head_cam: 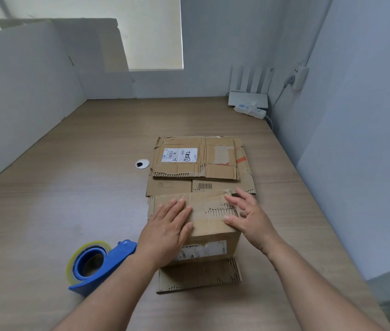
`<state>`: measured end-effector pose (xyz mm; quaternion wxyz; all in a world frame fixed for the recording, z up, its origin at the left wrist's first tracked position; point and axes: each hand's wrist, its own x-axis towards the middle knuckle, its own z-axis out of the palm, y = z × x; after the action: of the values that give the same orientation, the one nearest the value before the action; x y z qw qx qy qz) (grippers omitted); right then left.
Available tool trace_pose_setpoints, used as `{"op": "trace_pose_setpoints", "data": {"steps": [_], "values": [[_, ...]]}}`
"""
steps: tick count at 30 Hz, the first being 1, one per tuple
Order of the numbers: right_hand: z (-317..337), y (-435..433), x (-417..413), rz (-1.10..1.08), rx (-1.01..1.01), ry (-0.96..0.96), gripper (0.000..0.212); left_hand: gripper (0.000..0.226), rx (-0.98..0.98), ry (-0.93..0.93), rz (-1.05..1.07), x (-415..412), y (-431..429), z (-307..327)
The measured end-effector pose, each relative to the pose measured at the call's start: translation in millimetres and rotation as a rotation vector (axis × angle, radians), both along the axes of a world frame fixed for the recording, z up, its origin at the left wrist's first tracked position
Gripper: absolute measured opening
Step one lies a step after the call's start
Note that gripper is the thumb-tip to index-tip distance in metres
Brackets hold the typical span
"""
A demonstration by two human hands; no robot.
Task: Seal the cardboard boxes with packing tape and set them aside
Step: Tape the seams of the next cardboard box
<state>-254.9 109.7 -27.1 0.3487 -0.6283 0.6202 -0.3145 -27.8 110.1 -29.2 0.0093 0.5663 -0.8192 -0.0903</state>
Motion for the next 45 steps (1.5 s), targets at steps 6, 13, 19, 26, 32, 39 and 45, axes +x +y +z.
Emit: {"op": "trace_pose_setpoints", "data": {"steps": [6, 13, 19, 26, 32, 39, 45], "values": [[-2.8, 1.8, 14.2, 0.065, -0.136, 0.191, 0.036, 0.120, -0.027, 0.043, -0.019, 1.5, -1.3, 3.7], [-2.7, -0.9, 8.3, 0.074, -0.103, 0.182, 0.037, 0.071, -0.129, 0.385, 0.320, 65.4, 16.0, -0.4], [-3.6, -3.3, 7.2, 0.086, -0.104, 0.211, 0.045, 0.069, 0.215, -0.050, 0.607, 123.7, 40.9, -40.0], [-1.1, -4.7, 7.8, 0.092, -0.102, 0.258, 0.045, 0.060, 0.281, -0.064, 0.749, 122.4, 32.6, -52.5], [-0.5, -3.9, 8.6, 0.099, -0.091, 0.268, 0.046, 0.041, 0.257, 0.065, 0.765, 129.3, 28.1, -34.0], [-0.3, -3.7, 11.2, 0.088, -0.106, 0.251, 0.046, 0.034, 0.063, 0.582, 0.568, 78.3, 8.1, 102.5], [2.6, -2.9, 9.1, 0.088, -0.081, 0.270, 0.047, 0.058, 0.109, -0.062, 0.088, 2.8, -6.3, 98.6]]}}
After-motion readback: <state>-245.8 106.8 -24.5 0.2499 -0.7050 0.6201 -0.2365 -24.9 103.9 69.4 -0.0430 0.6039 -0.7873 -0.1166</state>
